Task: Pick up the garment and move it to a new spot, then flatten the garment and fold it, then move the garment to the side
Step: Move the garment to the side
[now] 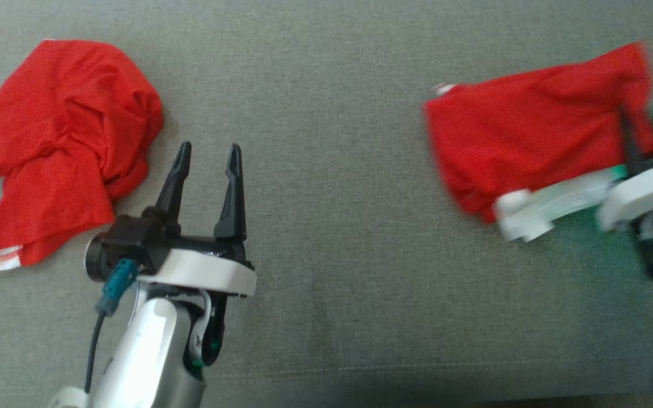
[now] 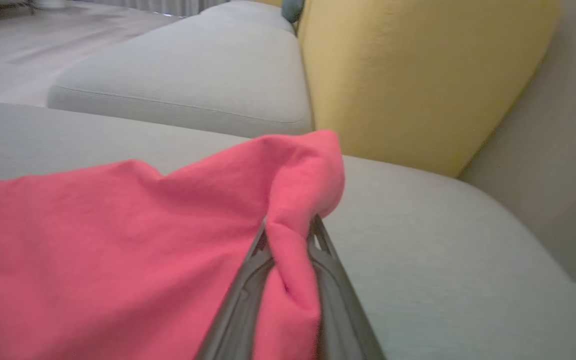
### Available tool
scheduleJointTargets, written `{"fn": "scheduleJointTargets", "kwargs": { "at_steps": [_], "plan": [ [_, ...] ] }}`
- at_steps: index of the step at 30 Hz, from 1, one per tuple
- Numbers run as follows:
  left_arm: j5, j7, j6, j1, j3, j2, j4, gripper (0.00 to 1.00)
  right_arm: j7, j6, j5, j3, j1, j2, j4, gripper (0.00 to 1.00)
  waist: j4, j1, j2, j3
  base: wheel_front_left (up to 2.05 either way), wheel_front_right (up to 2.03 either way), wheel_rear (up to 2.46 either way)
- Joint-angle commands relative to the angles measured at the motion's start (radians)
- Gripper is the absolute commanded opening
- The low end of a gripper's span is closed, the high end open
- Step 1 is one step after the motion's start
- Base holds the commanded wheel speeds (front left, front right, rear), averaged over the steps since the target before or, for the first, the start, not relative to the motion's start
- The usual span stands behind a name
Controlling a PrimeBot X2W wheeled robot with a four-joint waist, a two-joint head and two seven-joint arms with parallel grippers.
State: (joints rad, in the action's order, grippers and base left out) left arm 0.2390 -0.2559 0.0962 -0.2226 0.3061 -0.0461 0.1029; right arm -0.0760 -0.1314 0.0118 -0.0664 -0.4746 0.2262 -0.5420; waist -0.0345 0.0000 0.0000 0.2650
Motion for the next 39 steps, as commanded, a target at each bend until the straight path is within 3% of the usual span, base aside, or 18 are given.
{"fn": "scheduleJointTargets", "kwargs": {
  "at_steps": [1,6,10,25,26,28,29,30,39],
  "plan": [
    [-0.008,-0.006,-0.001,-0.052,-0.035,-0.004,-0.032,1.0,0.008,0.001,0.006,0.004,-0.037,0.056,0.045,0.0,-0.007,0.0,0.0,0.011,0.0,0.0,0.0],
    [-0.013,-0.006,-0.01,-0.068,-0.038,-0.004,-0.029,1.0,0.045,0.001,-0.006,-0.054,-0.078,0.181,0.041,0.0,-0.011,0.0,0.0,0.031,0.0,0.0,0.0],
    [-0.017,-0.006,-0.016,-0.071,-0.04,-0.004,-0.027,1.0,0.052,0.001,-0.016,-0.089,-0.1,0.229,0.024,0.0,-0.009,0.0,0.0,0.041,0.0,0.0,0.0],
    [-0.021,-0.006,-0.022,-0.073,-0.048,-0.004,-0.016,1.0,0.037,0.001,-0.034,-0.116,-0.107,0.235,0.023,0.0,-0.008,0.0,0.0,0.042,0.0,0.0,0.0],
    [-0.021,-0.006,-0.022,-0.073,-0.048,-0.004,-0.015,1.0,0.032,0.001,-0.036,-0.114,-0.107,0.236,0.022,0.04,-0.008,0.0,0.0,0.04,0.0,0.0,0.0],
    [-0.02,-0.006,-0.021,-0.071,-0.046,-0.004,-0.014,1.0,0.023,0.001,-0.041,-0.109,-0.108,0.236,0.019,0.79,-0.009,0.0,0.0,0.037,0.0,0.0,0.0],
    [-0.02,-0.006,-0.021,-0.071,-0.046,-0.004,-0.014,1.0,0.023,0.001,-0.041,-0.109,-0.108,0.236,0.019,0.79,-0.009,0.0,0.0,0.037,0.0,0.0,0.0],
    [-0.02,-0.006,-0.02,-0.07,-0.045,-0.004,-0.013,1.0,0.02,0.001,-0.04,-0.107,-0.108,0.233,0.021,1.0,-0.009,0.0,0.0,0.035,0.0,0.0,0.0],
    [-0.017,-0.006,-0.018,-0.063,-0.045,-0.004,-0.005,1.0,0.006,0.001,-0.038,-0.105,-0.113,0.217,0.027,1.0,-0.014,0.0,0.0,0.016,0.0,0.0,0.0]
  ]
}}
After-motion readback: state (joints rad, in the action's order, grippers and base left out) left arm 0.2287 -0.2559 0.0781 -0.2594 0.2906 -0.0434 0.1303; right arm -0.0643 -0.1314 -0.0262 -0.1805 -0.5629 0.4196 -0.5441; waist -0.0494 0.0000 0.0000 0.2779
